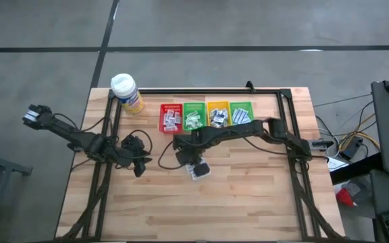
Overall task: Pick & Place First Aid Supplies
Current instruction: Put the blue fingertip bandage into the right green bin
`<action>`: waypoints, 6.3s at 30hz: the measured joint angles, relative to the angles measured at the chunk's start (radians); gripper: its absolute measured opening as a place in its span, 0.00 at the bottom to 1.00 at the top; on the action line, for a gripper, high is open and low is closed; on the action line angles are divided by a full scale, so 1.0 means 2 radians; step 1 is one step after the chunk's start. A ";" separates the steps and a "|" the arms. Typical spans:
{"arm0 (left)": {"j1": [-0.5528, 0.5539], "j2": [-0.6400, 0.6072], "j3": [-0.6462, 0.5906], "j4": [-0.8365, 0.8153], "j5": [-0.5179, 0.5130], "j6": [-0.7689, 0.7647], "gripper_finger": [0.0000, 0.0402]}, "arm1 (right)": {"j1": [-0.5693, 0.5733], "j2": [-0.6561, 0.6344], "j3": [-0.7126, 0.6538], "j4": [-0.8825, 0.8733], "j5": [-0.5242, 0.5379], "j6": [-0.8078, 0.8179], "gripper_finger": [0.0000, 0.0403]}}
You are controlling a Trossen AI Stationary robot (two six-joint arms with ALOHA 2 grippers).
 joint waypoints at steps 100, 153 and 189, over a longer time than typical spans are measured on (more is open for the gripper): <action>0.000 0.000 0.000 0.001 -0.041 0.000 0.34 | -0.347 -0.297 -0.313 -0.068 0.116 0.403 0.02; 0.000 0.000 0.000 0.003 -0.036 0.031 0.34 | 0.022 -0.341 -0.317 0.068 -0.009 0.115 0.19; 0.000 0.000 0.000 0.004 -0.010 0.050 0.34 | 0.046 -0.038 -0.125 -0.020 0.044 0.116 0.47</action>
